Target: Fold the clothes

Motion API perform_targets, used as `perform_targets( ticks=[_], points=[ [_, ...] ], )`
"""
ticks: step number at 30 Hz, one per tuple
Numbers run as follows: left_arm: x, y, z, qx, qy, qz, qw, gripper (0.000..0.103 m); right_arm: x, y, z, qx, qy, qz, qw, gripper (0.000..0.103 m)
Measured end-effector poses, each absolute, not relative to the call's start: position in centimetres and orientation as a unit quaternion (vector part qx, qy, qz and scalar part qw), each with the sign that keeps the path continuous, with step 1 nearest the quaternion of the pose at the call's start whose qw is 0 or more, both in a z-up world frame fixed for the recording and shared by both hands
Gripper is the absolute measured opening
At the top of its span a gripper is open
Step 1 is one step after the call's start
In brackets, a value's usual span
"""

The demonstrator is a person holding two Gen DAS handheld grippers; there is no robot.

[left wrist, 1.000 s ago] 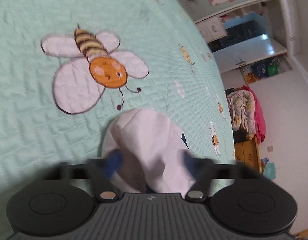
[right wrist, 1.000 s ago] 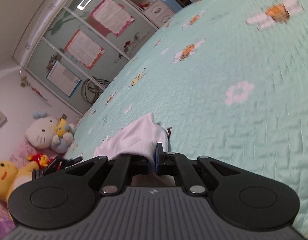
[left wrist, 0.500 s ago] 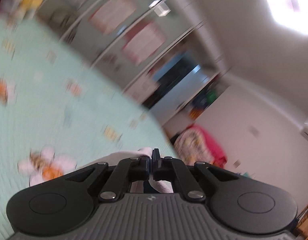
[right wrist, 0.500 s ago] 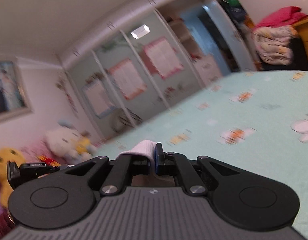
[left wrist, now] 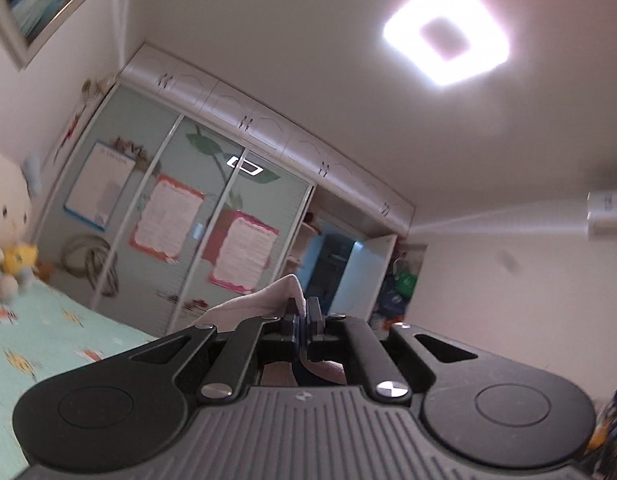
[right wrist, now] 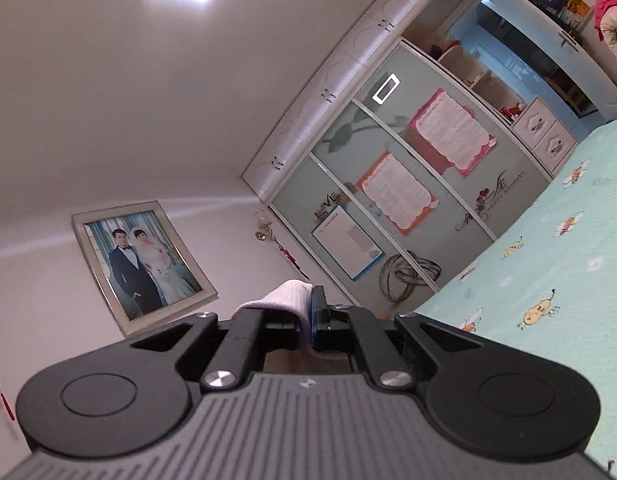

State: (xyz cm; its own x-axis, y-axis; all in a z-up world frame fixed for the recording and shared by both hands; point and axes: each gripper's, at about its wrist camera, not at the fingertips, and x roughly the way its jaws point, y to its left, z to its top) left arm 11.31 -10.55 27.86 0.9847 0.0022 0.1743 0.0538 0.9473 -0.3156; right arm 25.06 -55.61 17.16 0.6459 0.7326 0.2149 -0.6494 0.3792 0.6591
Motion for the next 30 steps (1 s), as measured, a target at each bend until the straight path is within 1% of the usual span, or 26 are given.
perform_targets(
  ticks=[2, 4, 8, 12, 13, 15, 17, 18, 19, 20, 21, 23, 25, 27, 28, 29, 30],
  points=[
    [13.0, -9.9, 26.2, -0.162, -0.055, -0.005, 0.985, 0.000, 26.1, -54.4, 16.5, 0.356, 0.068, 0.406, 0.839, 0.003],
    [15.4, -8.7, 23.6, -0.174, -0.006, 0.000, 0.985, 0.000, 27.8, -53.5, 14.1, 0.346, 0.107, 0.392, 0.846, 0.003],
    [22.0, -5.8, 16.1, -0.208, 0.122, 0.009, 0.970, 0.000, 31.3, -51.6, 8.8, 0.324, 0.190, 0.360, 0.854, 0.003],
    [30.4, -5.0, 9.4, -0.192, 0.241, 0.022, 0.951, 0.000, 35.8, -49.7, 3.2, 0.295, 0.281, 0.337, 0.849, 0.003],
    [32.9, -4.6, 8.0, -0.191, 0.258, 0.031, 0.947, 0.000, 37.4, -48.9, 1.8, 0.289, 0.306, 0.331, 0.844, 0.003],
    [38.1, -4.4, 5.8, -0.173, 0.268, 0.035, 0.947, 0.000, 41.3, -48.2, -0.6, 0.307, 0.326, 0.298, 0.843, 0.003],
    [42.9, -4.6, 4.3, -0.137, 0.270, 0.047, 0.952, 0.004, 44.9, -48.0, -3.4, 0.333, 0.349, 0.250, 0.839, 0.003],
    [44.6, -4.7, 3.5, -0.124, 0.272, 0.072, 0.952, 0.004, 46.4, -48.2, -5.0, 0.348, 0.365, 0.217, 0.836, 0.009],
    [45.5, -4.7, 2.5, -0.142, 0.277, 0.083, 0.947, 0.009, 47.9, -48.3, -6.7, 0.363, 0.381, 0.184, 0.830, 0.012],
    [45.9, -4.6, 1.1, -0.170, 0.293, 0.077, 0.938, 0.024, 49.5, -48.5, -8.3, 0.377, 0.396, 0.150, 0.824, 0.018],
    [45.6, -4.6, -0.2, -0.181, 0.308, 0.071, 0.931, 0.037, 51.0, -48.7, -10.0, 0.390, 0.410, 0.117, 0.816, 0.023],
    [44.5, -4.4, -2.5, -0.193, 0.338, 0.059, 0.919, 0.039, 50.3, -48.3, -12.0, 0.372, 0.420, 0.109, 0.821, 0.025],
    [42.6, -4.0, -4.5, -0.216, 0.355, 0.054, 0.908, 0.039, 48.2, -48.3, -12.6, 0.350, 0.401, 0.130, 0.836, 0.024],
    [39.6, -2.6, -5.9, -0.266, 0.342, 0.054, 0.899, 0.041, 45.8, -48.3, -12.8, 0.325, 0.376, 0.152, 0.854, 0.025],
    [37.5, -1.8, -6.3, -0.293, 0.324, 0.053, 0.898, 0.042, 44.6, -47.9, -12.1, 0.293, 0.359, 0.158, 0.872, 0.025],
    [35.4, -1.2, -6.7, -0.319, 0.305, 0.052, 0.896, 0.046, 43.4, -47.5, -11.3, 0.257, 0.341, 0.163, 0.890, 0.027],
    [33.3, -1.0, -7.1, -0.329, 0.290, 0.062, 0.897, 0.055, 42.3, -46.6, -10.2, 0.207, 0.319, 0.170, 0.909, 0.031]
  ],
)
